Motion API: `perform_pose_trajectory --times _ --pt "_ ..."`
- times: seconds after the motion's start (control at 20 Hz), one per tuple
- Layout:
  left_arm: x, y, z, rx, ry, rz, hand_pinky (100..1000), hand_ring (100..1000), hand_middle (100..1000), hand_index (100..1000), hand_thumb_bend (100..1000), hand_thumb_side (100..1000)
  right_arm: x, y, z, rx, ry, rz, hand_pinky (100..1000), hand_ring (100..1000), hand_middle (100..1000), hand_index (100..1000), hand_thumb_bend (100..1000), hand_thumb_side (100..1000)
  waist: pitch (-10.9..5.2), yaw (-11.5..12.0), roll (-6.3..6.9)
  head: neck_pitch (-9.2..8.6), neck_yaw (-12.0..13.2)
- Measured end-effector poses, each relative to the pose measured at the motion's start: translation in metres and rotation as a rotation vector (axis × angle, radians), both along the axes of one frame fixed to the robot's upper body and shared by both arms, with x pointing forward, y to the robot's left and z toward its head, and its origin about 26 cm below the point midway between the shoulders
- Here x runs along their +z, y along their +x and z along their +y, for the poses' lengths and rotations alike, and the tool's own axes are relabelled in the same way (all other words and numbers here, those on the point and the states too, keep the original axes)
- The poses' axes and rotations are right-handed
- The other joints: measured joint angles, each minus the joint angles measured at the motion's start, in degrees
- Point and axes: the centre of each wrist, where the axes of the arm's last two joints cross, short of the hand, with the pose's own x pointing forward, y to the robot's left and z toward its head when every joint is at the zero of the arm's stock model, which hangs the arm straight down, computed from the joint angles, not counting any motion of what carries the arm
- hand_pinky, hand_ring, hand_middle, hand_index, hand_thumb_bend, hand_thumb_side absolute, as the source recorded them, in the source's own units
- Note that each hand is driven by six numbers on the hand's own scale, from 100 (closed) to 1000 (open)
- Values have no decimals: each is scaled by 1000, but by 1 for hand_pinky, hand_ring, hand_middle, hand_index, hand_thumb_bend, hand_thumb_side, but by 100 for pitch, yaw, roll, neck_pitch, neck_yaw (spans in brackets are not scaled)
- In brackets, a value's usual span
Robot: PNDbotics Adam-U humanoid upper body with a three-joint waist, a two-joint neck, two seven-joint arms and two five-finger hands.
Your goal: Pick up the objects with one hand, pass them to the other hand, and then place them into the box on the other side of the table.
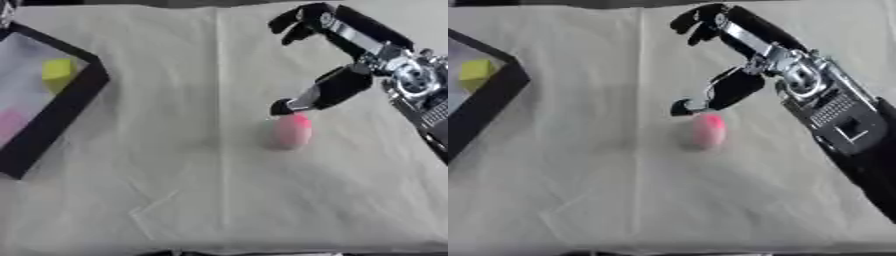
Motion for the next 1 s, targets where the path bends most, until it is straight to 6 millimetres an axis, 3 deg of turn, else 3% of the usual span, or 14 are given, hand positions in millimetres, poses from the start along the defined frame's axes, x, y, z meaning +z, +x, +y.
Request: perform_pose_trajectory --times 0.25,0.45,0.55,1.0 --pt "-1 -3 -1 -8 -9 -6 773 730 724 801 403 564 3 -4 -13 -40 -49 5 819 736 735 806 697 141 0 -2 0 0 -62" --pt "-2 -3 -1 -7 -10 -4 773 730 724 789 401 565 -2 -5 -23 -79 -98 23 820 740 726 786 681 160 0 0 0 0 -101" --pt "-2 -4 -1 -8 -11 -4 773 730 724 790 401 566 -5 -6 -27 -98 -123 34 820 741 725 784 647 222 0 3 0 0 -109" --pt "-3 -4 -1 -10 -12 0 775 733 728 790 398 567 -17 -8 -32 -134 -212 69 821 743 724 814 588 180 4 29 0 0 -187"
